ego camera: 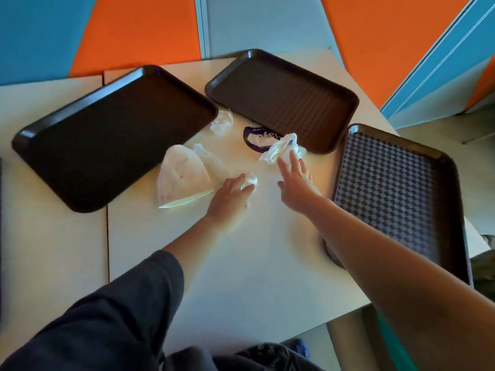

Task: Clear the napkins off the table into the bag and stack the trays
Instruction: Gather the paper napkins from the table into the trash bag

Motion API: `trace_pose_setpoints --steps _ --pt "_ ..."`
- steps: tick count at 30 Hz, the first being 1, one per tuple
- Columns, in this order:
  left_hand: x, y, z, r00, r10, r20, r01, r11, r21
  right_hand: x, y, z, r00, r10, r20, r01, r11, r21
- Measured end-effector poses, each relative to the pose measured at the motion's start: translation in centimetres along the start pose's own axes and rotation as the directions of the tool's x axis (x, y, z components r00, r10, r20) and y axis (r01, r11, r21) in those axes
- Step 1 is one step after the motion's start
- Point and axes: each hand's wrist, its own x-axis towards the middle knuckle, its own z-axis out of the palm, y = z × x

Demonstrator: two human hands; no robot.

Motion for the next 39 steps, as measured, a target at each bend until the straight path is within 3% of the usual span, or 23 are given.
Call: trace_pose_setpoints --steps 8,16,19,24,28,33,39 --pt "-0.1 -0.4 1.3 0.998 0.045 -0.041 -0.049 0.995 -0.088 3.8 -0.4 0.3 0.997 0.042 0.058 -0.045 0.997 0.057" --pt "-0.2 0.2 0.8 0.993 0.114 0.033 -0.115 0.993 0.035 1.6 -0.2 1.3 0.97 0.239 -0.038 -0.234 0.965 0.117" --pt "-0.6 0.5 0.7 0.995 0.104 -0.003 -0.104 0.994 -0.031 -0.6 0.6 2.2 0.979 0.188 -0.075 -0.176 0.974 0.144" --pt "-2.5 2.0 0.0 0.954 0.226 -0.197 -0.251 0.962 -0.111 -3.7 1.4 2.7 0.961 0.232 -0.149 -0.193 0.952 0.239" --pt "-3.4 3.7 0.0 0.906 0.336 -0.256 -0.377 0.917 -0.13 -5.9 2.2 2.1 0.946 0.253 -0.203 -0.191 0.94 0.283" --pt "-4.1 7.1 0.3 0.904 0.368 -0.218 -0.412 0.885 -0.216 -9.1 4.7 0.9 0.916 0.263 -0.303 -0.167 0.936 0.309" --pt "-4.0 14.0 0.8 0.843 0.512 -0.165 -0.537 0.797 -0.275 -13.7 10.2 -0.7 0.854 0.317 -0.413 -0.184 0.926 0.331"
